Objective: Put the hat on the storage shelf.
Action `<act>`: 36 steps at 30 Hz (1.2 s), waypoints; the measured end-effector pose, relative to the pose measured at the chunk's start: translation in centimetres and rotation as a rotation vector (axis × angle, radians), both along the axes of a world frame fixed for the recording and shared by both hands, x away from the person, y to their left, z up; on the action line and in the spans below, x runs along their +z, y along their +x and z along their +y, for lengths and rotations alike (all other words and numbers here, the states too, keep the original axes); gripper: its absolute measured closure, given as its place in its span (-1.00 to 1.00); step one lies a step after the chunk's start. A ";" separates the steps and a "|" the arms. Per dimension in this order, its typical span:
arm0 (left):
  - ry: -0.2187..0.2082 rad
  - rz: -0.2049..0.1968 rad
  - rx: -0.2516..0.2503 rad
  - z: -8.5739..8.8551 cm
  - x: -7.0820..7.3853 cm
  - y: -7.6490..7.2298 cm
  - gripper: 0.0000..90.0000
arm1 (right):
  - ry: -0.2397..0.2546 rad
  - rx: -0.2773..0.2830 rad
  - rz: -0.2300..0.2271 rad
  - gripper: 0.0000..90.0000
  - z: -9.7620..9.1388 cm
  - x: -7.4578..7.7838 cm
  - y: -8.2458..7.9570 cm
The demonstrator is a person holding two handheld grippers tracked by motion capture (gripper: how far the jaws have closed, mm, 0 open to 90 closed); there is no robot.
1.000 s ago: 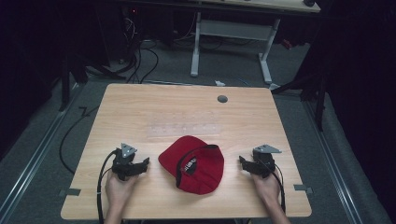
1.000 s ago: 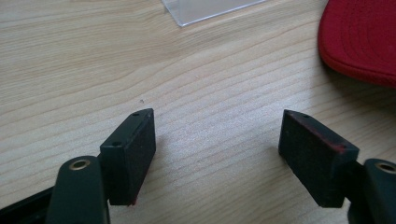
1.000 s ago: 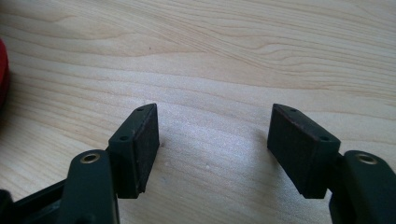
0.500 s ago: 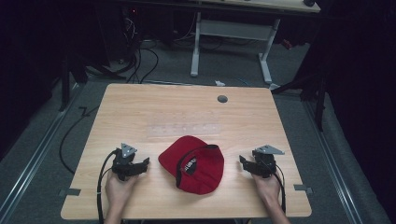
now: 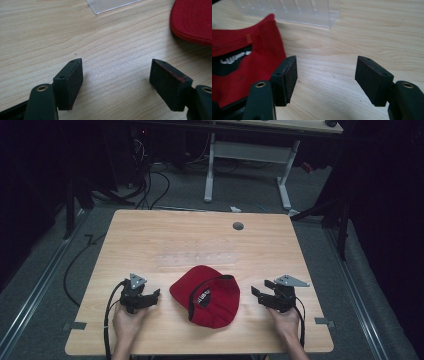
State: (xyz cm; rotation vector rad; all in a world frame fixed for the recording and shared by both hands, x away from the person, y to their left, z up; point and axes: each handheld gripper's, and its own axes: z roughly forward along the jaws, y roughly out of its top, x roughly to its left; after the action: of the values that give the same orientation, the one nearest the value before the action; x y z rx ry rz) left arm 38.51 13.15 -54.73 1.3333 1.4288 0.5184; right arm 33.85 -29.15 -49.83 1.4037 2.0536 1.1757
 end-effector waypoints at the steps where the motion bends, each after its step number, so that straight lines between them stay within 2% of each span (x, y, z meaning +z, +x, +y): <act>1: 0.001 0.000 0.000 0.0 0.0 0.0 -0.40 | 0.007 0.006 -0.005 -0.22 0.1 0.1 -0.1; 8: 0.001 0.000 -0.001 0.0 0.0 0.0 -0.39 | 0.047 0.082 -0.012 -0.22 1.1 0.8 -0.1; 12: 0.000 0.001 -0.001 0.0 0.0 0.0 -0.39 | 0.041 0.121 -0.036 -0.23 2.1 1.4 0.0; 16: 0.000 0.001 -0.001 0.0 0.0 0.0 -0.39 | 0.031 0.150 -0.021 -0.26 3.2 1.5 0.7; 36: 0.000 0.001 -0.001 0.0 0.0 0.0 -0.40 | 0.002 0.227 0.021 -0.29 6.8 0.6 3.7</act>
State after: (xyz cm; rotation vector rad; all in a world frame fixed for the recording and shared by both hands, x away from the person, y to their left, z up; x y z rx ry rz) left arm 38.52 13.16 -54.72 1.3338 1.4290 0.5172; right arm 37.54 -22.40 -49.25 1.2126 2.2736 1.2556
